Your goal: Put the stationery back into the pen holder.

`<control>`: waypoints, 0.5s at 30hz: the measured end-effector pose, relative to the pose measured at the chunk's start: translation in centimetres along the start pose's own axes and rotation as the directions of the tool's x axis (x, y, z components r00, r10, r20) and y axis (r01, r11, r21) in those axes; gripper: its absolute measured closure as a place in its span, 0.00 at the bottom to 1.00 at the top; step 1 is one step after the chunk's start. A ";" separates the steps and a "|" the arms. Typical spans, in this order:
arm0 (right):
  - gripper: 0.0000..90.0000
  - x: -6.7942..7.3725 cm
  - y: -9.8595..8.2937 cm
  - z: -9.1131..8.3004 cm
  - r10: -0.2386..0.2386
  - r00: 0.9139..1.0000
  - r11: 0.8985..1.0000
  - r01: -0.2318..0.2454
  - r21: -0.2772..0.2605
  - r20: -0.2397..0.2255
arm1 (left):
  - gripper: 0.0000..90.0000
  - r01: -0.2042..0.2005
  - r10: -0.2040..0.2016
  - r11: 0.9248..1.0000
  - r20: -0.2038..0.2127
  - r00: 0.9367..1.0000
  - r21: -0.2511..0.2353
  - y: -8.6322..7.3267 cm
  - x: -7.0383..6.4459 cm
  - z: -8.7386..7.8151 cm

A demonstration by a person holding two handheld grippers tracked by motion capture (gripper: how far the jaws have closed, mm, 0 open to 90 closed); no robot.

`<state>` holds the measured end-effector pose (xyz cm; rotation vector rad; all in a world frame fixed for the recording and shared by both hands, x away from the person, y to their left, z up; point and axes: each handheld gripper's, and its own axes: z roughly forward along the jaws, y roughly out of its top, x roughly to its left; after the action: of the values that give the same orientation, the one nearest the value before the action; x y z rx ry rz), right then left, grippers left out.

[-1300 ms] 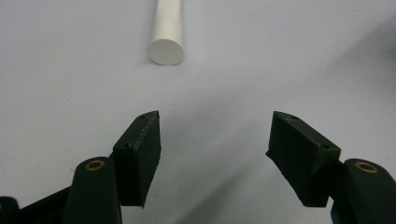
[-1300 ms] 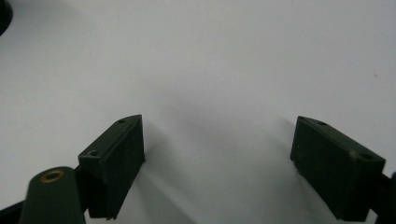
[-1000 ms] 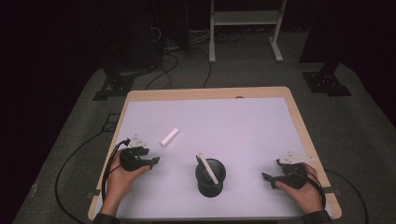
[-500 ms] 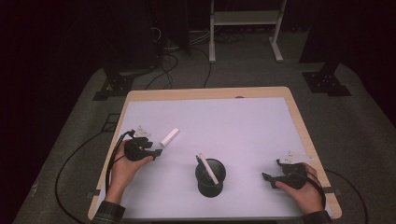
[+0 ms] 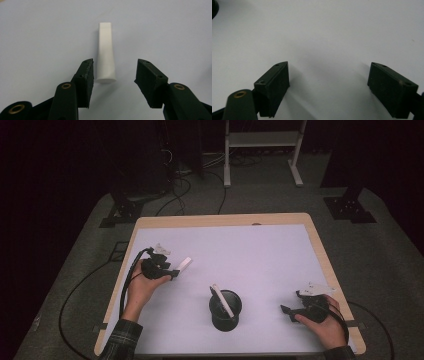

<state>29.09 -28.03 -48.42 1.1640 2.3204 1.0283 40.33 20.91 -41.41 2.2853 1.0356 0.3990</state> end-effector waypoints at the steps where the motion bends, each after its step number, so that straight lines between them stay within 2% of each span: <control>1: 0.18 0.0 0.0 0.0 0.000 1.000 1.000 0.000 0.000 0.000 | 0.54 -0.007 0.007 1.000 -0.002 1.000 0.007 0.2 0.1 0.1; 15: 0.18 0.0 0.0 0.0 0.000 1.000 1.000 0.000 0.000 0.000 | 0.58 0.009 -0.009 0.999 0.001 1.000 0.044 2.6 0.8 1.9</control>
<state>29.09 -28.03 -48.42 1.1637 2.3206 1.0283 43.29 19.46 -41.20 2.3188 1.0636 0.3751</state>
